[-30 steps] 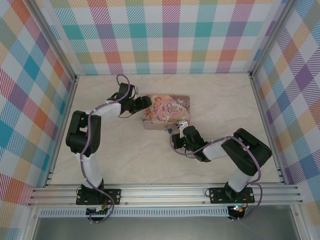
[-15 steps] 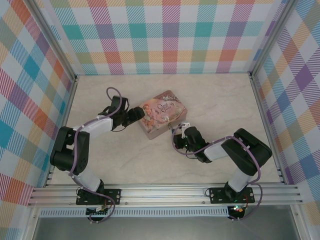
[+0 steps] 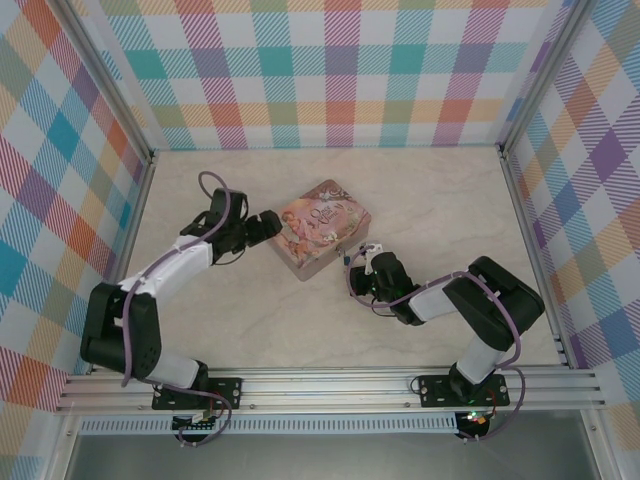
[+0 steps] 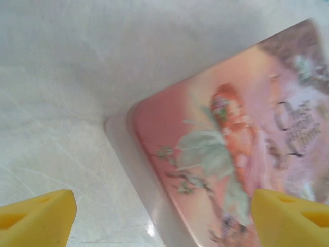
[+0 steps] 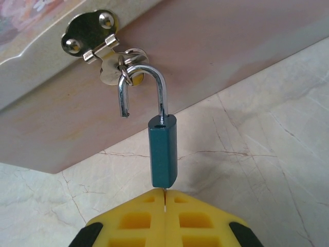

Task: Unlock the padlock with the key

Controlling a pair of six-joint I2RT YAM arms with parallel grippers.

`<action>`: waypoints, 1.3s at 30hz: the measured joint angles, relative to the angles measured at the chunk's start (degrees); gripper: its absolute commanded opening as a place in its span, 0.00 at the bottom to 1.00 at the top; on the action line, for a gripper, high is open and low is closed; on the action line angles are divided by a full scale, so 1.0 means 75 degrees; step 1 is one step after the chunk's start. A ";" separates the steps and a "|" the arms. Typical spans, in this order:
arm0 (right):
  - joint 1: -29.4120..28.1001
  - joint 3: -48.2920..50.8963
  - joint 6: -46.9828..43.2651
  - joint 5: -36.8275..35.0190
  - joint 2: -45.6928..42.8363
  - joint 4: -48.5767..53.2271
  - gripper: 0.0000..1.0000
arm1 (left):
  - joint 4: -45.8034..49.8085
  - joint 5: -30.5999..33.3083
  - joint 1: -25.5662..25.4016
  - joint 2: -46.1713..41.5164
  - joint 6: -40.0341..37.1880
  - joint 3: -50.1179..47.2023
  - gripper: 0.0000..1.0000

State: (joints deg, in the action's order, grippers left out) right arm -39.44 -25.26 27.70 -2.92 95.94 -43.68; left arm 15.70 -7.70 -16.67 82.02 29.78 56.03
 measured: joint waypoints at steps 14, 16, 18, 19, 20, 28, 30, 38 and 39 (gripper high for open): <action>0.0006 -0.0003 0.0221 0.0085 0.0119 -0.0169 0.00 | 0.0688 0.0099 -0.1693 0.0629 -0.1209 0.1833 0.84; 0.0006 -0.0003 0.0230 0.0085 0.0119 -0.0169 0.00 | 0.0729 0.0187 -0.1877 0.1046 -0.1341 0.2031 0.84; 0.0006 -0.0003 0.0248 0.0087 0.0119 -0.0169 0.00 | 0.0778 0.0265 -0.1979 0.1387 -0.1419 0.2157 0.84; 0.0006 -0.0003 0.0251 0.0087 0.0119 -0.0169 0.00 | 0.0787 0.0303 -0.2025 0.1524 -0.1472 0.2189 0.84; 0.0006 -0.0003 0.0251 0.0087 0.0122 -0.0172 0.00 | 0.0836 0.0344 -0.2063 0.1641 -0.1498 0.2209 0.84; 0.0009 -0.0003 0.0254 0.0090 0.0233 -0.0280 0.00 | 0.0915 0.0635 -0.2127 0.2127 -0.1556 0.2221 0.83; 0.0009 -0.0003 0.0251 0.0090 0.0242 -0.0291 0.00 | 0.0918 0.0679 -0.2133 0.2200 -0.1556 0.2215 0.83; 0.0009 -0.0003 0.0259 0.0178 0.0254 -0.0347 0.00 | 0.0848 0.0874 -0.2197 0.2256 -0.1556 0.2119 0.83; 0.0009 -0.0003 0.0262 0.0198 0.0254 -0.0350 0.00 | 0.0819 0.0915 -0.2212 0.2256 -0.1556 0.2092 0.83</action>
State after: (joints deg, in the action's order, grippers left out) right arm -39.38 -25.28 29.67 -1.43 97.84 -46.30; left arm 21.85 -0.84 -33.26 98.94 18.11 71.72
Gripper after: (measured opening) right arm 0.060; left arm 0.829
